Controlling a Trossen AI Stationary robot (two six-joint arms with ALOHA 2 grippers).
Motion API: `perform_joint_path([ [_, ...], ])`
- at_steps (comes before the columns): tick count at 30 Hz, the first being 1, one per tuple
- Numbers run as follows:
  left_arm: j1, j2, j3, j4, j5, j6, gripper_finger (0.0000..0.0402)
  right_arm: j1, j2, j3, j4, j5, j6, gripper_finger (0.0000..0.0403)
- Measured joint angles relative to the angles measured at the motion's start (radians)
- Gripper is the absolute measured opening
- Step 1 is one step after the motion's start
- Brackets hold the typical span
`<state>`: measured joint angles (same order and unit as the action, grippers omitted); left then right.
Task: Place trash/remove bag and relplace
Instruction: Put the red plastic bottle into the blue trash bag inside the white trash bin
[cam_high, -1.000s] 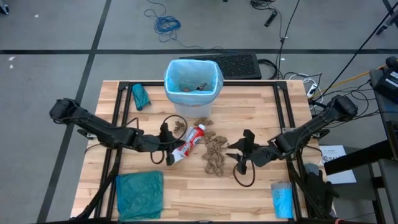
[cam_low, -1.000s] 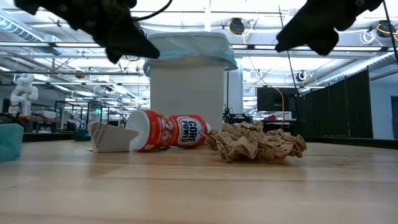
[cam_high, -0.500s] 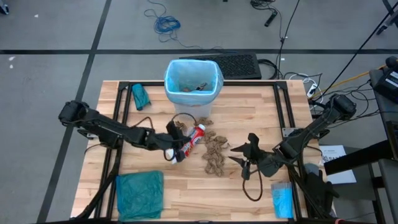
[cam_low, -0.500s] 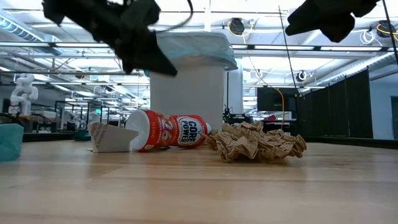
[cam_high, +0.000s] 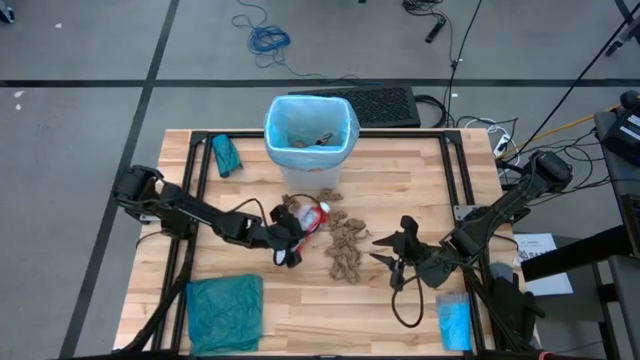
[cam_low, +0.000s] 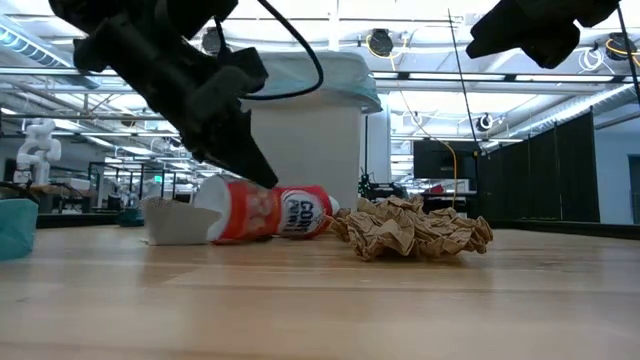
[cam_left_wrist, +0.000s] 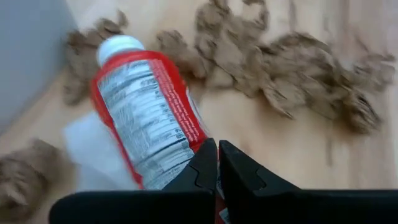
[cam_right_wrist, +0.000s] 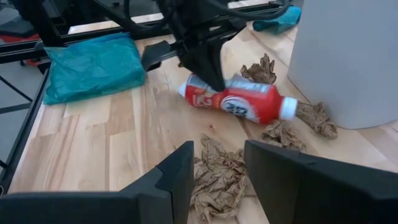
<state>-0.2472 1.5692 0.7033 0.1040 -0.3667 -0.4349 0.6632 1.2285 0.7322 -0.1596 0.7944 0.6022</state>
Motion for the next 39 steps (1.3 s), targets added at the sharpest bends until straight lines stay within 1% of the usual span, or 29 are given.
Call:
perform_joint_path([
  [4, -0.034, 0.000, 0.000, -0.083, 0.009, -0.046, 0.0018, 0.000, 0.000, 0.000, 0.000, 0.000, 0.003, 0.0134],
  [10, -0.096, 0.000, 0.000, -0.225, 0.033, -0.174, 0.0018, 0.000, 0.000, 0.000, -0.001, 0.000, 0.004, 0.0134],
  [16, -0.177, 0.000, 0.006, -0.249, 0.043, -0.187, 0.0018, 0.000, 0.000, 0.001, -0.001, 0.000, 0.004, 0.0134],
  [19, -0.199, 0.000, 0.032, -0.248, 0.042, -0.148, 0.0018, 0.000, 0.000, 0.001, -0.001, 0.000, 0.004, 0.0134],
  [21, -0.206, 0.000, 0.054, -0.249, 0.042, -0.092, 0.0018, 0.000, 0.000, 0.001, -0.001, 0.000, 0.004, 0.0134],
  [25, -0.201, 0.000, 0.110, -0.248, 0.024, 0.119, 0.0018, 0.000, 0.000, 0.001, -0.001, -0.001, 0.004, 0.0134],
  [27, -0.194, 0.000, 0.138, -0.249, -0.004, 0.227, 0.0018, 0.000, 0.000, 0.001, -0.001, -0.001, 0.004, 0.0134],
  [28, -0.189, 0.000, 0.151, -0.253, -0.034, 0.272, 0.0018, 0.000, 0.000, 0.001, -0.001, 0.000, 0.004, 0.0134],
  [30, -0.175, 0.000, 0.178, -0.258, -0.115, 0.336, 0.0018, 0.000, 0.000, 0.001, -0.001, 0.000, 0.005, 0.0134],
  [33, -0.142, -0.001, 0.200, -0.292, -0.257, 0.390, 0.0018, 0.000, 0.000, 0.001, -0.001, -0.001, 0.013, 0.0134],
  [35, -0.106, -0.001, 0.210, -0.327, -0.293, 0.385, 0.0018, 0.000, 0.001, 0.001, -0.001, -0.001, 0.015, 0.0134],
  [39, -0.046, -0.001, 0.229, -0.431, -0.288, 0.273, 0.0018, 0.000, 0.001, 0.001, -0.001, -0.001, 0.016, 0.0134],
])
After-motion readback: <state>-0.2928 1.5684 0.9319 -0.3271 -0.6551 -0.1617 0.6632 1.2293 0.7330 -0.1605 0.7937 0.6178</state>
